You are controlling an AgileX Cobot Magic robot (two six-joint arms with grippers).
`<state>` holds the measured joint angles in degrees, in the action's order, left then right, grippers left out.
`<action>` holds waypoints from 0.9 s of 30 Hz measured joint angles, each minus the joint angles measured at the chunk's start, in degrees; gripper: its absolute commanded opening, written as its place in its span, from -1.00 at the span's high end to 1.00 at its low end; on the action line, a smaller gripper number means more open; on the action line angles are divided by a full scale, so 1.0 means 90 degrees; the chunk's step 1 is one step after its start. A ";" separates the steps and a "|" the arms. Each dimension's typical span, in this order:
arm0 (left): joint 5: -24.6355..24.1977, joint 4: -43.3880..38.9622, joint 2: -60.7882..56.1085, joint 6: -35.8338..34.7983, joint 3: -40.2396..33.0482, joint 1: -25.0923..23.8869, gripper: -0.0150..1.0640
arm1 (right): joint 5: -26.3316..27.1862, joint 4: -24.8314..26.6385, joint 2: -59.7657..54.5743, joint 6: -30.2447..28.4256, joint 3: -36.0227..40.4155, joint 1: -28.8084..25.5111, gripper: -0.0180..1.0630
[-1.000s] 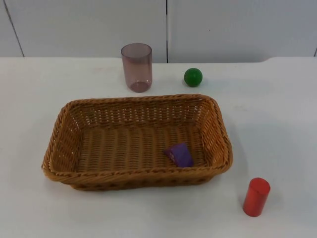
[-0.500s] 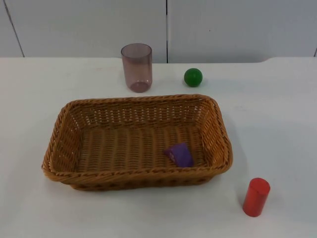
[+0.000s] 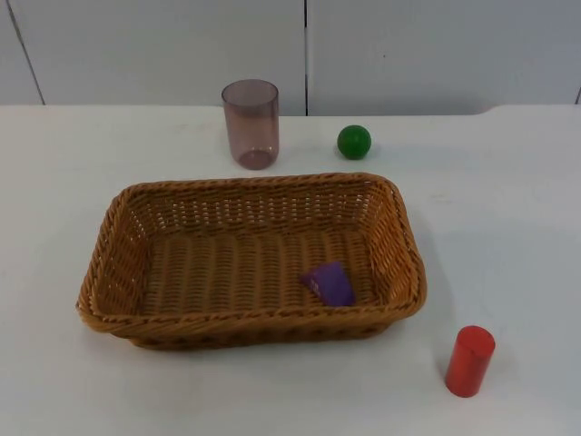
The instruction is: Pick up the basket with the left hand and place the triangular block into the basket with the right hand.
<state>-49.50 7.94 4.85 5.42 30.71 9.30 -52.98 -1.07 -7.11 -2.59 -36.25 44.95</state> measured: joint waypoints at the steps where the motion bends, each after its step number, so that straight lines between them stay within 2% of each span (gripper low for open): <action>1: -0.0146 -0.0163 -0.0164 -0.0140 0.0000 0.0000 -0.97 | -0.0057 0.0000 0.0107 0.0000 0.0027 0.0000 -0.32; 7: -0.0904 -0.0576 -0.0511 -0.0465 0.0000 0.0000 -0.97 | -0.0235 0.0000 0.0659 0.0011 0.0418 0.0000 -0.32; 12: -0.1192 -0.0602 -0.0511 -0.0532 -0.0120 0.0000 -0.97 | -0.0377 -0.0014 0.0763 0.0106 0.0559 0.0000 -0.32; 17: -0.1249 -0.0644 -0.0511 -0.0543 -0.0120 0.0000 -0.97 | -0.0427 -0.0014 0.0763 0.0149 0.0559 0.0000 -0.32; 22: -0.1318 -0.0743 -0.0511 -0.0554 -0.0231 0.0000 -0.97 | -0.1052 -0.0024 0.0763 0.0430 0.0651 0.0000 -0.32; 27: -0.1318 -0.0743 -0.0511 -0.0554 -0.0240 0.0000 -0.97 | -0.1067 -0.0044 0.0763 0.0555 0.0702 0.0000 -0.32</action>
<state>-61.36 1.25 0.25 0.44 28.54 9.30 -62.58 -1.46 -0.24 2.40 -29.94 44.95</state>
